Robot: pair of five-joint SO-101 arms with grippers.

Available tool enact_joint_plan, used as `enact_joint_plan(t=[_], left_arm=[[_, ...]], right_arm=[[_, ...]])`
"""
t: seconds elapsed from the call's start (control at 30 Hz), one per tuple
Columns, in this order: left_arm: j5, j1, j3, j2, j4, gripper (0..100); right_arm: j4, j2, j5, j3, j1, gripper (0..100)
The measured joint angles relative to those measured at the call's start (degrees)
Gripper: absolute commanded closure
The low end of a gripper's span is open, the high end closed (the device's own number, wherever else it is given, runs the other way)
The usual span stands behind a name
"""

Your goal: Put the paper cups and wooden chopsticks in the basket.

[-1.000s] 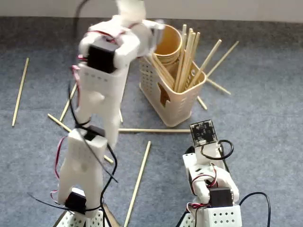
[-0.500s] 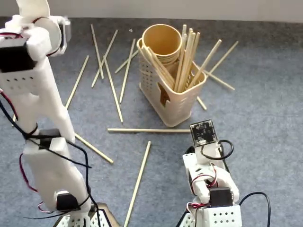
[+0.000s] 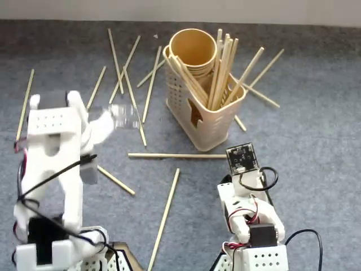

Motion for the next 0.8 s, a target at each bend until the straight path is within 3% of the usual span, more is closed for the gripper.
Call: enact_joint_plan(t=[0.2, 0.33, 0.8], left_arm=[[-0.3, -0.1, 22.1, -4.7, -24.4, 81], [-0.3, -0.1, 29.7, -4.8, -37.1, 81], [-0.3, 1.9, 28.0, -5.2, -44.7, 81]], right_arm=[[0.0, 0.0, 0.0, 0.0, 0.0, 72.4], [0.0, 0.0, 0.0, 0.0, 0.0, 72.4], [0.0, 0.0, 0.0, 0.0, 0.0, 72.4]])
